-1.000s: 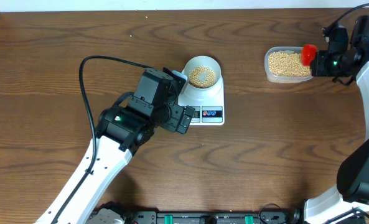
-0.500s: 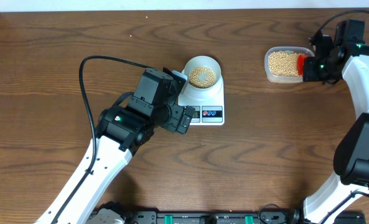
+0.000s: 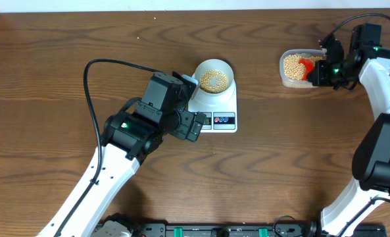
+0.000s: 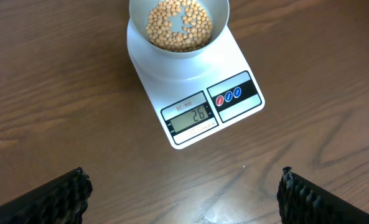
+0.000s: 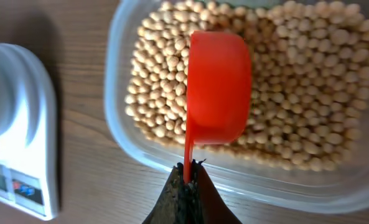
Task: Scoop item into bowl and weigh 50g on scale
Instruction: 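Move the empty scoop back into the soybean tub, then scoop more soybeans and lift the scoop toward the bowl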
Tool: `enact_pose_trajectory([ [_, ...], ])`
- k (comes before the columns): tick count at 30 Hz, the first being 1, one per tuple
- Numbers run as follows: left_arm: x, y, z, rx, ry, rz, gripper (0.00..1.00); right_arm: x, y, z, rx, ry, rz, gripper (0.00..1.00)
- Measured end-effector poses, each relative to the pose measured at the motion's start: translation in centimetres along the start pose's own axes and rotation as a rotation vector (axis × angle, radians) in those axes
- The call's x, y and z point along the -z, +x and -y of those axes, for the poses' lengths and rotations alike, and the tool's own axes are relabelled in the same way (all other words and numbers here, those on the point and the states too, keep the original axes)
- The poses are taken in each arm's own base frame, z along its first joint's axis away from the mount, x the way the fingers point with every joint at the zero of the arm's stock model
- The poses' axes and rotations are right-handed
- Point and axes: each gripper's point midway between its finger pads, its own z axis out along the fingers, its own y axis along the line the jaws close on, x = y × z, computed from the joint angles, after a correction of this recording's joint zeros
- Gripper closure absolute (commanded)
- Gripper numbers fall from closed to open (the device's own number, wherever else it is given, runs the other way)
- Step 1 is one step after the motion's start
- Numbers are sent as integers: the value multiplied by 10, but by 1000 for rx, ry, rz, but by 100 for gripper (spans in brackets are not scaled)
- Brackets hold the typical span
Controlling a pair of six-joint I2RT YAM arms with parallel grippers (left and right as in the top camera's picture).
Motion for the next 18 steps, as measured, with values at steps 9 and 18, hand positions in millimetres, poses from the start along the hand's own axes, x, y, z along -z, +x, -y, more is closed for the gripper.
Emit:
enact_pose_trajectory([
  [9, 0, 0, 0, 0, 0, 0, 2, 21, -6, 13, -85, -134, 78, 99],
  [18, 0, 0, 0, 0, 0, 0, 2, 46, -12, 26, -162, -261, 165, 99],
])
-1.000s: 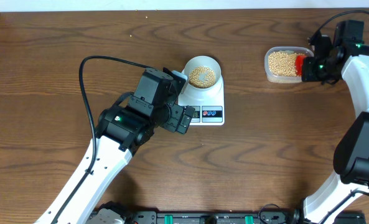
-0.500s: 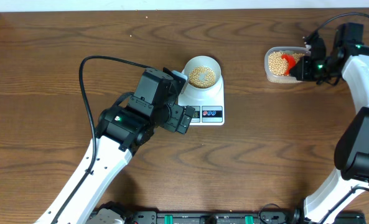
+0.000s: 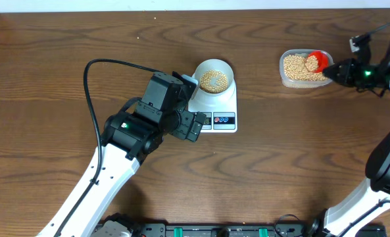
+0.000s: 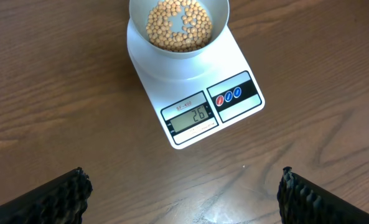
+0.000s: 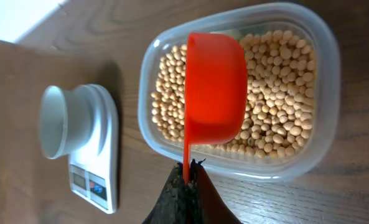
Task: Scoop item into bowl and weigh 50g on scale
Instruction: 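Scoop more soybeans and lift the scoop toward the bowl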
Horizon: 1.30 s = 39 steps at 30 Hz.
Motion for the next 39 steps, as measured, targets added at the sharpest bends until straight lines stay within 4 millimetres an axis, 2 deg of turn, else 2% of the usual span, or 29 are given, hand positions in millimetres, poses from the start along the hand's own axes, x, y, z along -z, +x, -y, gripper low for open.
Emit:
enact_pose_trajectory([
  [7, 0, 0, 0, 0, 0, 0, 2, 13, -3, -5, -40, -116, 48, 99],
  [16, 0, 0, 0, 0, 0, 0, 2, 10, -7, -43, -9, -287, 56, 99],
  [29, 0, 0, 0, 0, 0, 0, 2, -34, 2, -119, 112, -443, -28, 99],
  [39, 0, 0, 0, 0, 0, 0, 2, -81, 39, -183, 190, -483, -177, 99],
])
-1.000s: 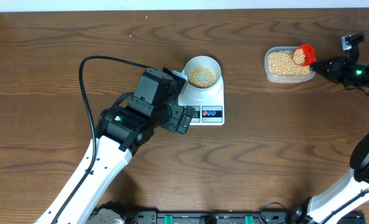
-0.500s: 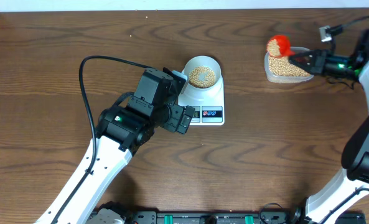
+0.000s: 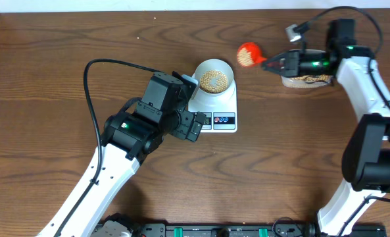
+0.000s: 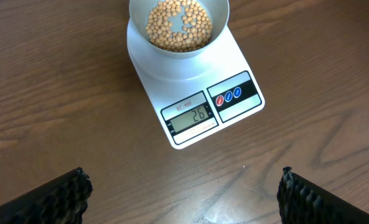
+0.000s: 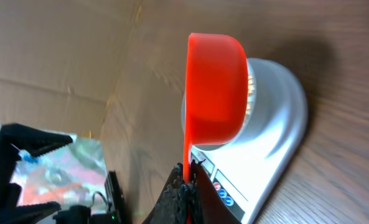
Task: Scoop item into bowl and weigh 50g on scale
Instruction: 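Scoop more soybeans and lift the scoop toward the bowl, then tilt the red scoop over the bowl, pouring soybeans gradually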
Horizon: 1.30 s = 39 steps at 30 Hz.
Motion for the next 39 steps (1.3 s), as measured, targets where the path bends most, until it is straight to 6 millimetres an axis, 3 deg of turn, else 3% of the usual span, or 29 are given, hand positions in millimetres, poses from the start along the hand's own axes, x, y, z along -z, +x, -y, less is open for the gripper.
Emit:
enact_pose_trajectory([
  [8, 0, 0, 0, 0, 0, 0, 2, -48, 19, -18, 59, 32, -106, 99],
  [12, 0, 0, 0, 0, 0, 0, 2, -60, 25, -19, 81, 63, -134, 99],
  [26, 0, 0, 0, 0, 0, 0, 2, -85, 40, -4, 153, 271, -207, 99],
  [39, 0, 0, 0, 0, 0, 0, 2, -92, 41, -1, 284, 489, -233, 99],
])
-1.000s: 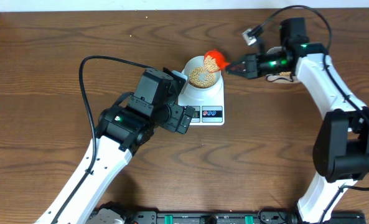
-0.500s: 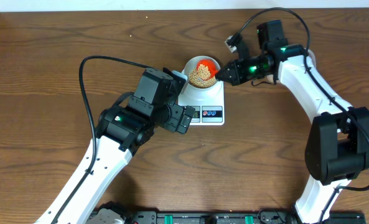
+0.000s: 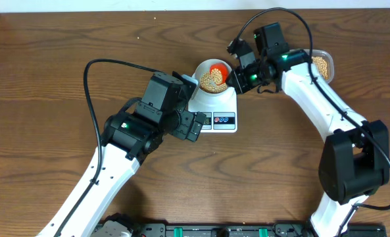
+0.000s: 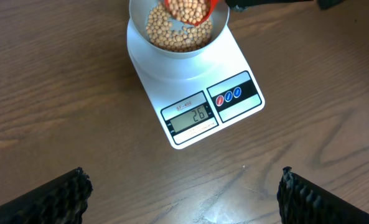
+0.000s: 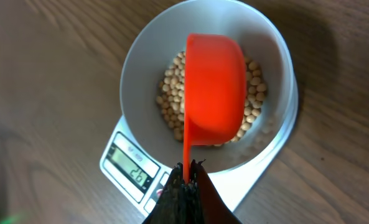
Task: Scoop item into bowl and weigh 50g on scale
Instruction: 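Tilt the red scoop over the bowl, pouring soybeans gradually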
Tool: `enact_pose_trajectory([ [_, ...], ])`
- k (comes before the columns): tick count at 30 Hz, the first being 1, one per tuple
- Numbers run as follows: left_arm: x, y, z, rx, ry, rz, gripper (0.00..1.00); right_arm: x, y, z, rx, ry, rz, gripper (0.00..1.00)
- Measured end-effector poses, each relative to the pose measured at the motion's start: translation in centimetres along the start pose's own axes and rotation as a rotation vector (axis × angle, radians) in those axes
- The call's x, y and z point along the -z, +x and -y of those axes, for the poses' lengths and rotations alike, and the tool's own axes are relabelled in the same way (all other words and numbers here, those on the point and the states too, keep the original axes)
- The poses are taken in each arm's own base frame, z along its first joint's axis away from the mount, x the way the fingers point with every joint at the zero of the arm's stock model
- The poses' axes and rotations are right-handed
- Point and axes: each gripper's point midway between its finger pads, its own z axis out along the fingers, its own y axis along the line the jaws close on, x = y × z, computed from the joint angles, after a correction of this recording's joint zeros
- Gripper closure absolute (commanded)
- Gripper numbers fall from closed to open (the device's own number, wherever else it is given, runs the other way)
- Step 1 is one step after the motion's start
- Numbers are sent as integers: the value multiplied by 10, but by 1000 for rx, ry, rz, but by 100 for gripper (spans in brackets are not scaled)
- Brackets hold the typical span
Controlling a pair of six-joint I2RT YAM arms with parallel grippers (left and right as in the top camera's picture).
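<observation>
A white bowl with soybeans stands on the white scale, whose display reads 26. My right gripper is shut on the handle of the red scoop, which hangs over the bowl. Beans show inside the scoop in the left wrist view. My left gripper is open over bare table just in front of the scale, with nothing between its fingers.
The clear tub of soybeans sits at the back right, partly behind the right arm. The left arm's body lies just left of the scale. Bare wooden table surrounds them.
My right gripper has carried the red scoop from the air right of the bowl to directly over it. The scale still reads 26. The left arm has not moved.
The scoop was down in the tub of soybeans, held by my right gripper. Then it was lifted at the tub, then held in the air between tub and scale, and now it hangs over the bowl. The left gripper stayed open throughout.
</observation>
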Motion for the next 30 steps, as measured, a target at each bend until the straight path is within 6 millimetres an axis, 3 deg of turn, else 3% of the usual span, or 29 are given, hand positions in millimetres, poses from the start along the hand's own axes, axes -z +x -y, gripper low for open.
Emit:
enact_pose_trajectory([
  [30, 0, 0, 0, 0, 0, 0, 2, -6, -1, -2, 76, 70, -10, 99],
])
